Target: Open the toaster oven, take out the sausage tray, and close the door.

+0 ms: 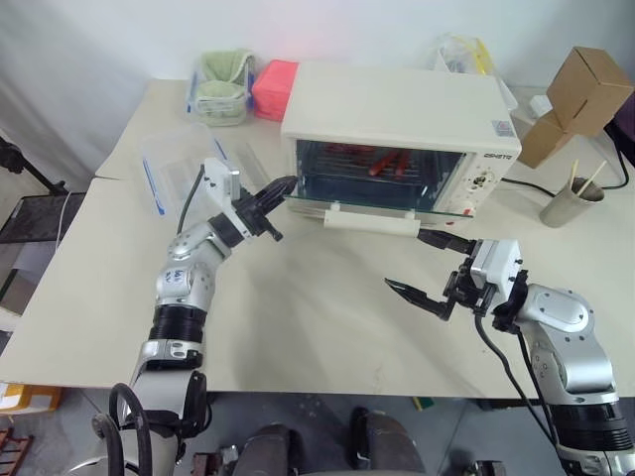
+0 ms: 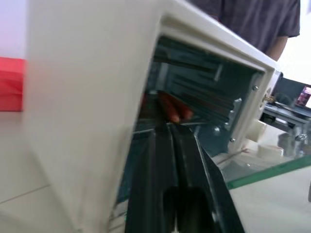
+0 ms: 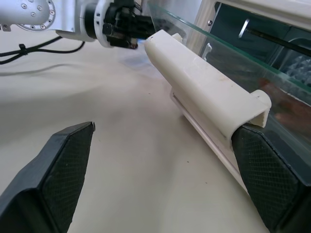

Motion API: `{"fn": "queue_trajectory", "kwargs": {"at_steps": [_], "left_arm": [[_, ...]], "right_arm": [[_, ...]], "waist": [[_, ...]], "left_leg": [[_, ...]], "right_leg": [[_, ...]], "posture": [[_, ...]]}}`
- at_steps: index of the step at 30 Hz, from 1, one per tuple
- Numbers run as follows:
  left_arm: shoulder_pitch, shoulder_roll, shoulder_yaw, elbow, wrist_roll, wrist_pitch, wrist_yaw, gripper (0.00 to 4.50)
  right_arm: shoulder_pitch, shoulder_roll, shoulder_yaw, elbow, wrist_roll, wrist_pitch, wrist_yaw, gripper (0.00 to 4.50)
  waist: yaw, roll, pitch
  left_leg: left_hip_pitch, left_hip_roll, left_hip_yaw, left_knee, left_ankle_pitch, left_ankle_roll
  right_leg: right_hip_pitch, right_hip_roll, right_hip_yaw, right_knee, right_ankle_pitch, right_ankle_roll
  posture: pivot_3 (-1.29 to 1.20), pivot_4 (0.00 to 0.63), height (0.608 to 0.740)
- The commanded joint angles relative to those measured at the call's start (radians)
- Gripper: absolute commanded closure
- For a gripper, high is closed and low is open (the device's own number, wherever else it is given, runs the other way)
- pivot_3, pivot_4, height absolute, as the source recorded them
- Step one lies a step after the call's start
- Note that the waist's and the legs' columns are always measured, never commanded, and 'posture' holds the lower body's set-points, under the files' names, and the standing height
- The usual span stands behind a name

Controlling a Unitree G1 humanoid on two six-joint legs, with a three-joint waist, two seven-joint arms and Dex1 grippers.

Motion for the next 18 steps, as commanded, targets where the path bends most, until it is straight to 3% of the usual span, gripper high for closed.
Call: {"fn": "queue_trajectory", "kwargs": {"at_steps": [1,10,18], "left_arm": [[-0.044,-0.013,-0.004,0.050,0.029,-0.045,-0.014,4.48],[-0.014,-0.021,-0.074,0.056,0.067,-0.062,-0.168,4.48],[0.028,-0.028,-0.120,0.053,0.124,-0.100,-0.196,4.48]], "right_arm": [[0.034,-0.007,-0.010,-0.043,-0.003,-0.040,-0.004,0.00],[0.319,-0.026,-0.153,-0.074,-0.052,-0.166,-0.058,0.00],[0.560,0.023,-0.314,-0.045,-0.055,-0.246,-0.159,0.00]], "waist": [[0.001,0.000,0.000],[0.029,0.000,0.000],[0.025,0.000,0.000]], "left_leg": [[0.000,0.000,0.000,0.001,0.000,0.000],[-0.001,-0.001,-0.001,0.002,0.000,0.000],[0.000,-0.001,-0.002,0.005,-0.001,0.000]], "right_leg": [[0.000,0.000,0.000,0.000,0.000,0.000],[0.001,-0.001,0.000,0.000,0.000,0.000],[0.003,0.000,0.002,-0.001,0.001,0.001]], "posture": [[0.00,0.150,0.740],[0.00,0.150,0.740],[0.00,0.150,0.740]]}}
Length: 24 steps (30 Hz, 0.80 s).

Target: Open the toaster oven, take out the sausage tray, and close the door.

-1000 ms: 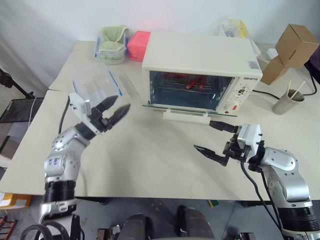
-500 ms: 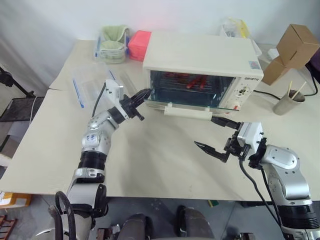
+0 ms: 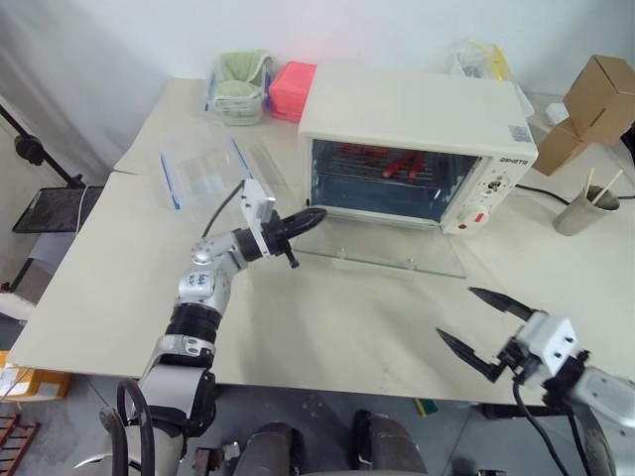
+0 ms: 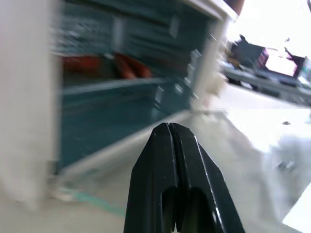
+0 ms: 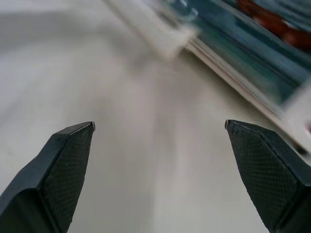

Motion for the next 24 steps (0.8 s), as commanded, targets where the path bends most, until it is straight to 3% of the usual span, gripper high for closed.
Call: {"fn": "queue_trajectory", "kwargs": {"at_steps": [1,4,7,12,15,18,24], "left_arm": [[0.014,-0.007,-0.011,-0.031,0.027,-0.025,0.009,4.48],[0.061,0.005,-0.031,-0.031,0.085,-0.078,0.033,4.48],[0.109,0.011,-0.038,-0.061,0.094,-0.086,0.026,4.48],[0.171,0.018,-0.036,-0.115,0.098,-0.070,0.048,4.48],[0.221,0.015,-0.013,-0.173,0.073,-0.061,0.071,4.48],[0.270,0.013,0.023,-0.251,0.032,-0.053,0.093,3.93],[0.412,0.058,0.083,-0.493,-0.016,-0.004,0.154,2.11]], "right_arm": [[0.043,0.012,-0.086,0.000,-0.001,-0.046,-0.054,0.00],[0.039,0.022,-0.175,-0.003,-0.044,-0.060,-0.167,0.00],[0.013,0.002,-0.183,-0.053,-0.049,-0.010,-0.210,0.00],[-0.107,-0.043,-0.061,-0.229,-0.107,0.265,-0.310,0.00],[-0.231,-0.063,0.100,-0.271,-0.136,0.314,-0.267,0.00],[-0.365,-0.056,0.233,-0.225,-0.236,0.328,-0.284,0.00],[-0.736,0.048,0.493,0.081,-0.586,0.229,-0.467,0.00]], "waist": [[-0.002,0.000,0.000],[-0.002,0.001,0.000],[-0.004,0.001,0.000],[-0.012,0.002,-0.001],[-0.015,0.002,-0.001],[-0.016,0.002,-0.001],[-0.033,0.001,-0.001]], "left_leg": [[0.000,0.000,0.000,0.000,0.000,0.000],[0.000,0.000,0.001,0.000,0.000,0.000],[0.001,0.000,0.000,0.000,-0.001,0.000],[0.002,0.002,0.001,0.000,-0.001,0.000],[0.002,0.002,0.001,0.000,-0.001,0.000],[0.001,0.001,0.000,0.000,-0.001,0.000],[0.000,-0.001,-0.001,0.001,-0.001,0.001]], "right_leg": [[0.000,0.000,0.000,0.000,0.000,0.000],[0.000,-0.001,0.002,0.000,0.000,0.000],[0.000,-0.002,0.008,0.001,0.000,0.000],[-0.001,-0.008,0.010,0.002,0.000,-0.001],[-0.002,-0.010,0.009,0.004,-0.001,-0.002],[-0.002,-0.010,0.007,0.004,-0.001,-0.002],[-0.003,-0.013,0.005,0.005,-0.001,-0.002]], "posture": [[0.00,0.150,0.740],[0.00,0.150,0.740],[0.00,0.150,0.740],[0.00,0.150,0.740],[0.00,0.150,0.740],[0.00,0.150,0.740],[0.00,0.150,0.740]]}}
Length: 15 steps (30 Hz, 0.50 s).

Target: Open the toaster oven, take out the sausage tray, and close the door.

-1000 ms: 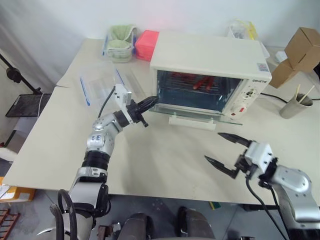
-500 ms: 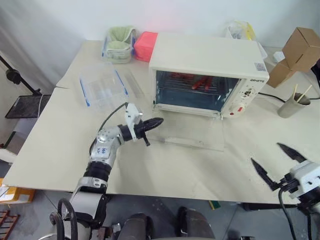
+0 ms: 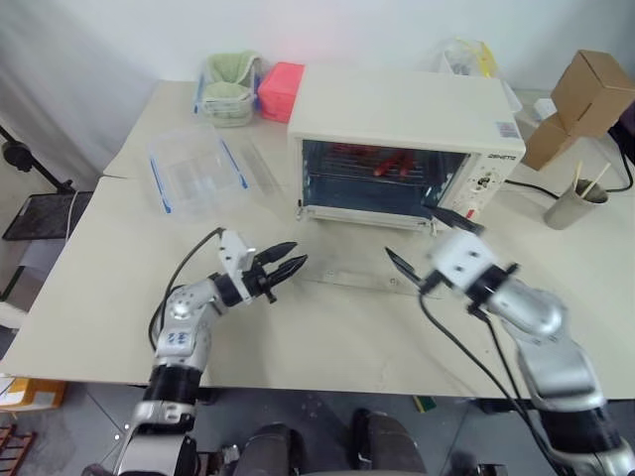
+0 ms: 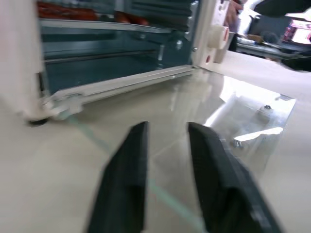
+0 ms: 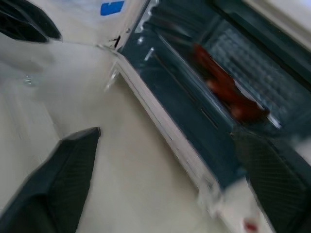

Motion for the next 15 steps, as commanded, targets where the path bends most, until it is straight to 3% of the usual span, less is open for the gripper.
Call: {"fn": "queue_trajectory", "kwargs": {"at_steps": [1,8,15], "left_arm": [[0.064,0.028,0.048,-0.171,-0.028,0.029,0.067,1.86],[0.187,0.045,0.083,-0.360,-0.060,0.096,0.149,0.02],[0.189,0.031,0.058,-0.399,-0.055,0.125,0.194,0.02]], "right_arm": [[-0.151,0.042,0.105,0.158,-0.175,-0.081,-0.101,0.00],[-0.476,0.114,0.228,0.568,-0.358,-0.158,-0.233,0.00],[-0.722,0.170,0.329,0.993,-0.487,-0.257,-0.386,0.00]], "waist": [[-0.006,0.000,0.000],[-0.016,0.000,0.000],[-0.030,0.000,0.000]], "left_leg": [[0.000,0.000,0.000,0.000,0.000,0.000],[-0.002,-0.002,-0.001,0.000,0.000,0.001],[-0.002,-0.001,-0.003,-0.001,0.001,0.001]], "right_leg": [[0.000,0.000,0.000,0.000,0.000,0.000],[0.000,-0.001,-0.004,-0.001,0.000,0.001],[0.000,0.000,-0.006,-0.001,0.000,0.000]], "posture": [[0.00,0.150,0.740],[0.00,0.150,0.740],[0.00,0.150,0.740]]}}
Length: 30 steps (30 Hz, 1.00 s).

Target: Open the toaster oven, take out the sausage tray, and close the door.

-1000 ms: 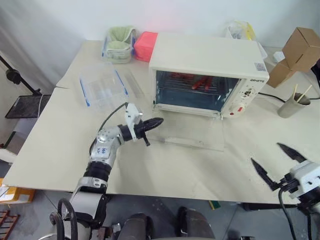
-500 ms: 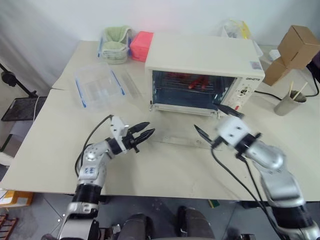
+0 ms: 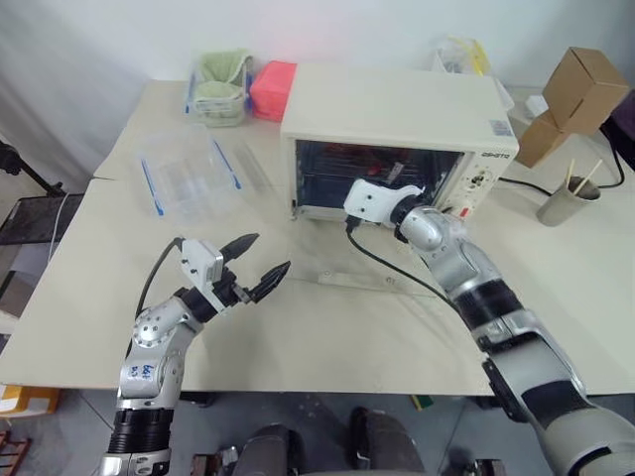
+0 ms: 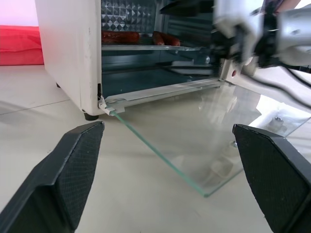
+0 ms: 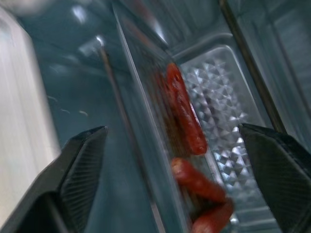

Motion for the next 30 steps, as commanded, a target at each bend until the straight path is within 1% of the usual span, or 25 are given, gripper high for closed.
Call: {"fn": "queue_trajectory", "kwargs": {"at_steps": [1,5,8,14,15,16,17,19,20,21,27,30], "left_arm": [[-0.011,-0.006,-0.014,-0.045,-0.014,0.005,0.017,0.02],[-0.045,-0.008,-0.024,-0.026,-0.014,0.013,0.024,0.02],[-0.087,-0.011,-0.028,0.000,-0.016,0.016,0.026,0.00],[-0.222,-0.018,-0.042,0.117,-0.008,0.005,0.001,0.00],[-0.254,-0.019,-0.044,0.151,-0.003,0.002,-0.004,0.00],[-0.284,-0.021,-0.046,0.184,0.002,-0.001,-0.008,0.00],[-0.314,-0.023,-0.048,0.215,0.008,-0.011,-0.011,0.00],[-0.398,-0.034,-0.052,0.304,0.018,-0.032,-0.022,0.00],[-0.436,-0.040,-0.052,0.347,0.017,-0.042,-0.030,0.00],[-0.479,-0.046,-0.049,0.397,0.015,-0.054,-0.037,0.00],[-0.610,-0.054,-0.036,0.586,0.016,-0.118,-0.100,0.00],[-0.649,-0.054,-0.026,0.646,0.011,-0.131,-0.119,0.00]], "right_arm": [[-0.095,0.014,0.034,0.150,-0.050,-0.077,-0.087,0.00],[-0.172,0.042,0.059,0.279,-0.072,-0.113,-0.125,0.00],[-0.210,0.057,0.067,0.346,-0.076,-0.128,-0.144,0.58],[-0.249,0.073,0.082,0.381,-0.092,-0.185,-0.185,2.45],[-0.249,0.076,0.086,0.378,-0.094,-0.192,-0.187,2.85],[-0.248,0.077,0.089,0.376,-0.094,-0.195,-0.187,3.38],[-0.248,0.079,0.091,0.377,-0.095,-0.196,-0.187,3.52],[-0.247,0.078,0.091,0.375,-0.094,-0.199,-0.182,3.97],[-0.248,0.076,0.090,0.372,-0.092,-0.201,-0.180,4.35],[-0.248,0.074,0.088,0.365,-0.094,-0.201,-0.185,4.49],[-0.246,0.063,0.079,0.315,-0.100,-0.202,-0.172,4.49],[-0.234,0.055,0.080,0.286,-0.101,-0.198,-0.161,4.49]], "waist": [[-0.003,0.000,0.000],[-0.006,0.000,0.000],[-0.006,0.000,0.000],[-0.006,0.000,0.000],[-0.005,0.000,0.000],[-0.006,0.000,0.000],[-0.008,0.001,0.001],[-0.007,0.001,0.001],[-0.006,0.001,0.001],[-0.005,0.001,0.001],[-0.005,0.001,0.001],[-0.004,0.001,0.001]], "left_leg": [[0.000,0.000,0.000,0.000,0.000,0.000],[0.000,0.001,0.000,-0.001,0.000,0.000],[0.000,0.001,0.000,0.000,0.001,-0.001],[-0.001,0.001,0.000,0.000,0.001,-0.001],[-0.001,0.001,0.000,0.000,0.001,-0.001],[-0.001,0.001,0.000,0.000,0.001,-0.001],[-0.001,0.002,0.000,0.000,0.001,-0.001],[-0.001,0.002,0.000,-0.001,0.001,-0.002],[-0.003,0.003,0.000,-0.001,0.001,-0.003],[-0.004,0.003,0.000,0.000,0.002,-0.003],[-0.004,0.005,-0.001,-0.001,0.002,-0.003],[-0.012,0.005,-0.002,0.001,0.002,-0.003]], "right_leg": [[0.000,0.000,0.000,0.000,0.000,0.000],[0.000,0.002,0.000,0.000,0.000,0.000],[0.000,0.003,0.000,0.000,0.000,0.000],[0.000,0.006,0.000,0.000,0.000,0.000],[0.000,0.006,0.000,0.000,0.000,0.000],[0.000,0.007,0.000,0.000,0.000,0.000],[0.000,0.008,0.000,0.000,0.000,0.000],[-0.001,0.009,0.000,-0.001,0.000,0.000],[-0.001,0.010,0.000,-0.002,0.000,0.000],[-0.002,0.012,-0.001,-0.002,0.000,0.000],[-0.003,0.013,-0.007,-0.002,0.000,0.000],[-0.007,0.013,-0.009,-0.002,0.000,0.000]], "posture": [[0.00,0.150,0.740],[0.00,0.150,0.740],[0.00,0.150,0.740],[0.00,0.150,0.740],[0.00,0.150,0.740],[0.00,0.150,0.740],[0.00,0.150,0.740],[0.00,0.150,0.740],[0.00,0.150,0.740],[0.00,0.150,0.740],[0.00,0.150,0.740],[0.00,0.150,0.740]]}}
